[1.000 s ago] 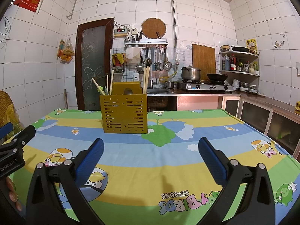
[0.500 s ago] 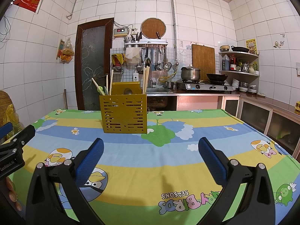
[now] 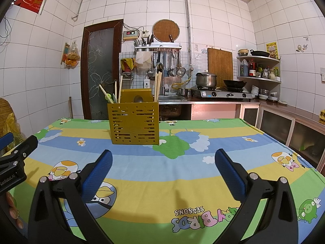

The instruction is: Organize utensils

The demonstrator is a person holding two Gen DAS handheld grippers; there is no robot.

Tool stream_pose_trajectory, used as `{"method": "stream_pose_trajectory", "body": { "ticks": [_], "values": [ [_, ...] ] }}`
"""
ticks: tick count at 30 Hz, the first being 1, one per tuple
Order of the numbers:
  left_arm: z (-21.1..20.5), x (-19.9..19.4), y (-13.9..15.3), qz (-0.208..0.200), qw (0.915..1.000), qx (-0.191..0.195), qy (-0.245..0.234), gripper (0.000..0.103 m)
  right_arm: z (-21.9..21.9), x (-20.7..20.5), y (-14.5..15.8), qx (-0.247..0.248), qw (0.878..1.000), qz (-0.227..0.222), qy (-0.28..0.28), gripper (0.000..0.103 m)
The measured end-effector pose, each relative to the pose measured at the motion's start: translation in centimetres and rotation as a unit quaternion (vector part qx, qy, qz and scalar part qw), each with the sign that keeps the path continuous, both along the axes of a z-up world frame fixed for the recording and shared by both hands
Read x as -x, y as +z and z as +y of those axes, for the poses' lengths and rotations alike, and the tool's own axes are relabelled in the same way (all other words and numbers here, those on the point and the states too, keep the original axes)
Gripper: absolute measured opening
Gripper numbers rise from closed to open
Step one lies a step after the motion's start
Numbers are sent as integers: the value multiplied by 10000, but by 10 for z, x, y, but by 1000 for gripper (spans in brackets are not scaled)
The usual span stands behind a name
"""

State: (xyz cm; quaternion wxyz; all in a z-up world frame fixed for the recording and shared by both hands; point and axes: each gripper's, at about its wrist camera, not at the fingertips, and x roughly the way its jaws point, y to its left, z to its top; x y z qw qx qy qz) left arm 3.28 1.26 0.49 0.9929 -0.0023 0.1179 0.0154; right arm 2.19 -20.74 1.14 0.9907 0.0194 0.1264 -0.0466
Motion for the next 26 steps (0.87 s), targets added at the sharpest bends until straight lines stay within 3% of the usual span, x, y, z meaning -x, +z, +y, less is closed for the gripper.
{"method": "stream_pose_trajectory", "body": {
  "ticks": [26],
  "values": [
    [1,0,7,-20,10000,-19,3,98,1,0,-1,3,10000,-1,3,98]
  ]
}}
